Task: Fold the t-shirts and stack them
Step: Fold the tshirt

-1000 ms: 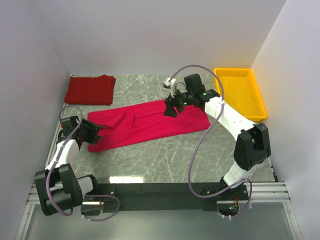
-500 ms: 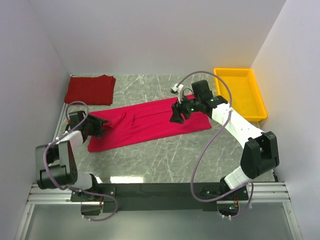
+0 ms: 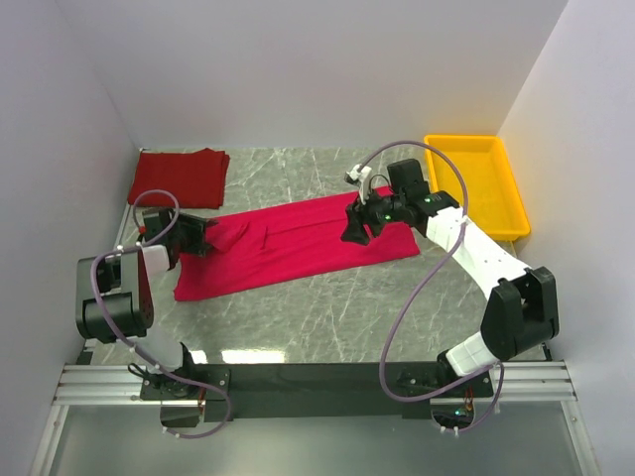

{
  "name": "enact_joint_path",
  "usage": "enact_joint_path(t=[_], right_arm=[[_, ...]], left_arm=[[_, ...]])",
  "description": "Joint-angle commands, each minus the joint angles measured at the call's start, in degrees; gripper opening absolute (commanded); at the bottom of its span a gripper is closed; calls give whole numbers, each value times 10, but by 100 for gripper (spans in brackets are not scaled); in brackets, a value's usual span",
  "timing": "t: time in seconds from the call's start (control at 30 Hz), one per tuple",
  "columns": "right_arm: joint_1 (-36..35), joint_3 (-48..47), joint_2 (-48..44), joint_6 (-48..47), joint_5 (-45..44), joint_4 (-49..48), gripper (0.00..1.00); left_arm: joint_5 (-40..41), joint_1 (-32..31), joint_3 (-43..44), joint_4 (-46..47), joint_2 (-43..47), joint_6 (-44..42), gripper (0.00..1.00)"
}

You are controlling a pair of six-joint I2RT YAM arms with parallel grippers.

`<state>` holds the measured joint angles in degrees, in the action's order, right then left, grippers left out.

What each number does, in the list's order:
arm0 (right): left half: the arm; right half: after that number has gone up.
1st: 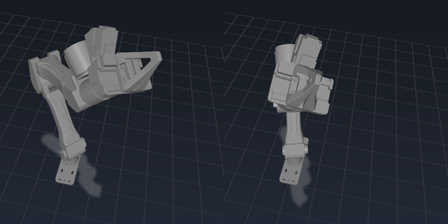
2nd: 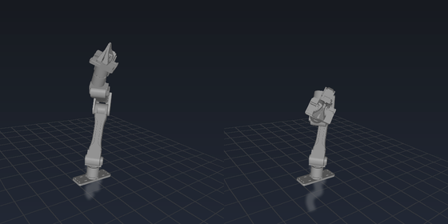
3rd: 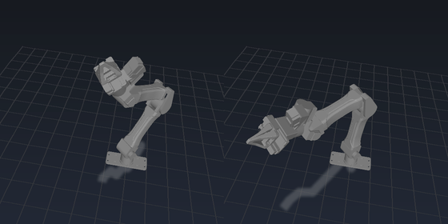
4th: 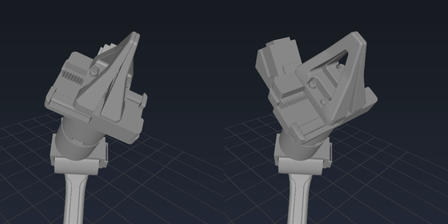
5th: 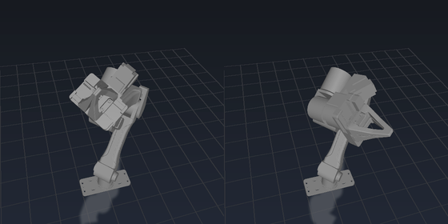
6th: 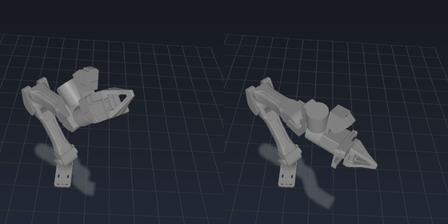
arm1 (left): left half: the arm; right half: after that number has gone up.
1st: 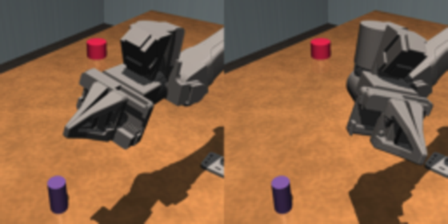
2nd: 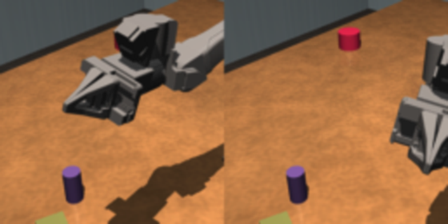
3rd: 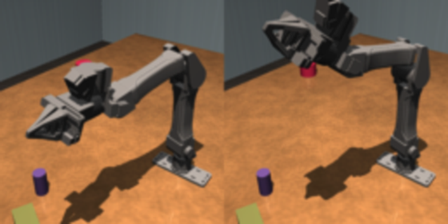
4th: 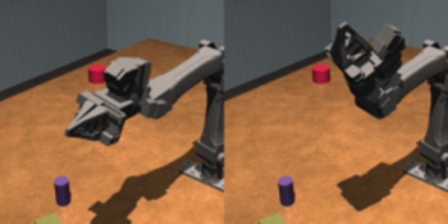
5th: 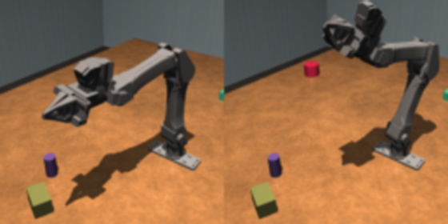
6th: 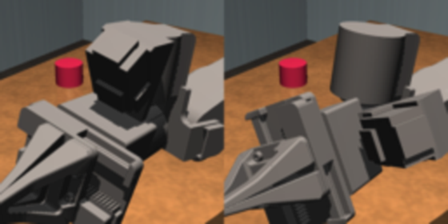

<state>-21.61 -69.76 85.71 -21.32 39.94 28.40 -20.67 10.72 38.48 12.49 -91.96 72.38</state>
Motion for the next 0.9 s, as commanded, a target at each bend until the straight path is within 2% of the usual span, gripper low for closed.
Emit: enact_joint_path(t=[0.0, 0.23, 0.47, 0.63, 0.87], right_arm=[[9, 8, -28, 2, 7, -5, 64], [19, 9, -30, 4, 7, -6, 64], [26, 14, -34, 4, 5, -7, 64], [31, 16, -36, 5, 5, -9, 64], [35, 12, -31, 8, 8, -11, 64]], left_arm=[[-8, -3, 31, 63, -6, 48, 62], [-19, -2, 45, 111, -40, 109, 62], [-22, 2, 67, 110, -64, 138, 62], [-27, 9, 63, 80, -52, 145, 63], [-33, 33, 65, -17, -14, 147, 63]])
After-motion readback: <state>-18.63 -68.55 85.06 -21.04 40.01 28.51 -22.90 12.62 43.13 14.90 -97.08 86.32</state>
